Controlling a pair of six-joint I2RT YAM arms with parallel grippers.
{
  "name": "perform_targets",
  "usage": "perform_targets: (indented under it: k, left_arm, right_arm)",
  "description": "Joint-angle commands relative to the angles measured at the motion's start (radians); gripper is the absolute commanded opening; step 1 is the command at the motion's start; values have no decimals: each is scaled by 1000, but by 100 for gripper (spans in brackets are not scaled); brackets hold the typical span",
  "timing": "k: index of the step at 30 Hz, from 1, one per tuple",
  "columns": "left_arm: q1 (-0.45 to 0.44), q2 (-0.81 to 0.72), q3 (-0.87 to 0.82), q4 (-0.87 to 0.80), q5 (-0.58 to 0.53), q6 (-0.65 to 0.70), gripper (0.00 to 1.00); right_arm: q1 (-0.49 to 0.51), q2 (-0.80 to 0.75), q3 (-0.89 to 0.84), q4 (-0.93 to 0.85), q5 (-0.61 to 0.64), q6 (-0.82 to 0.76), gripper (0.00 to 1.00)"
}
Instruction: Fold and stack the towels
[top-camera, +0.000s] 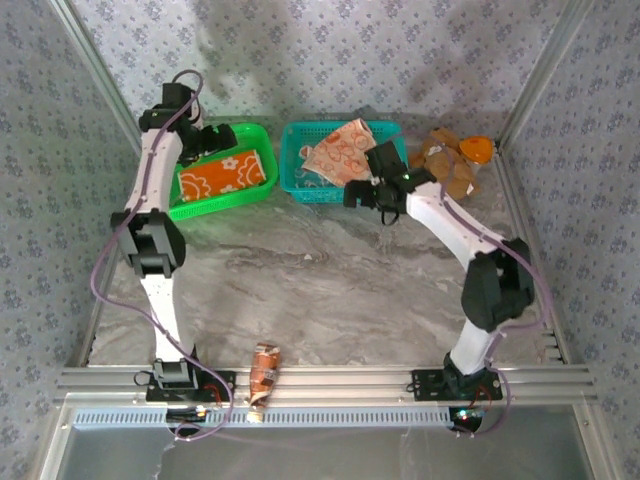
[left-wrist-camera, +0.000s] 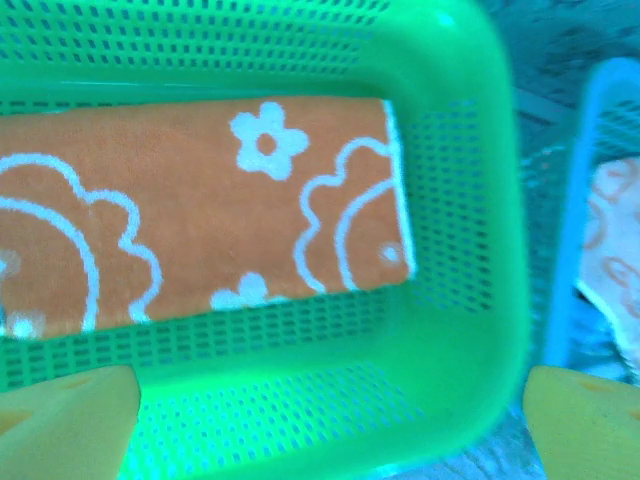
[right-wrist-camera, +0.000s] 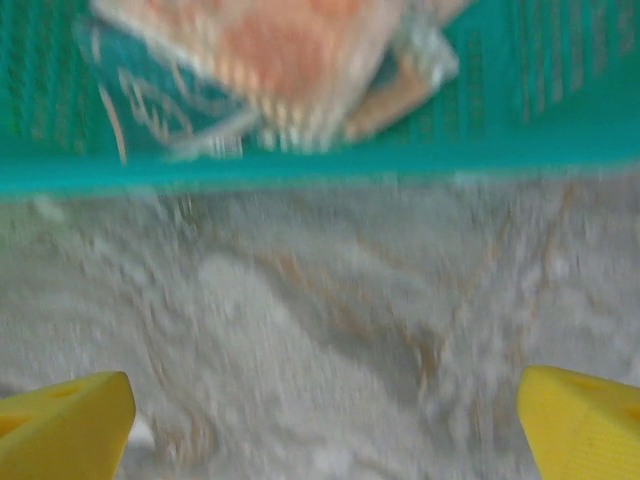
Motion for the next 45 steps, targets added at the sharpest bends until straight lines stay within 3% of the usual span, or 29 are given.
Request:
perform_targets:
  k: [1, 3, 11, 18, 24, 27, 30, 45]
  left_arm:
    - [-31, -130, -178, 80, 28, -28, 99]
    - [-41, -215, -301, 137, 28, -53, 99]
    - [-104, -485, -676, 257, 22, -129, 99]
    - [-127, -630, -833, 244, 9, -177, 99]
    - [-133, -736, -918, 217, -10, -209, 99]
    - [-133, -782, -944, 207, -23, -215, 99]
    - [-133, -818, -964, 203, -25, -221, 99]
    - [-133, -900, -1039, 258, 15, -235, 100]
  right_arm:
    - [-27, 110, 139, 63, 46, -58, 100]
    - [-51, 183, 202, 97, 30, -60, 99]
    - [-128, 467, 480, 128, -75, -45, 73]
    - [-139, 637, 627, 124, -115, -47, 70]
    - [-136, 703, 663, 137, -162, -51, 58]
    - [-133, 705, 663, 131, -174, -55, 35]
    - [-129, 689, 667, 104, -164, -63, 2]
    - [-93, 344, 749, 41, -20, -185, 0]
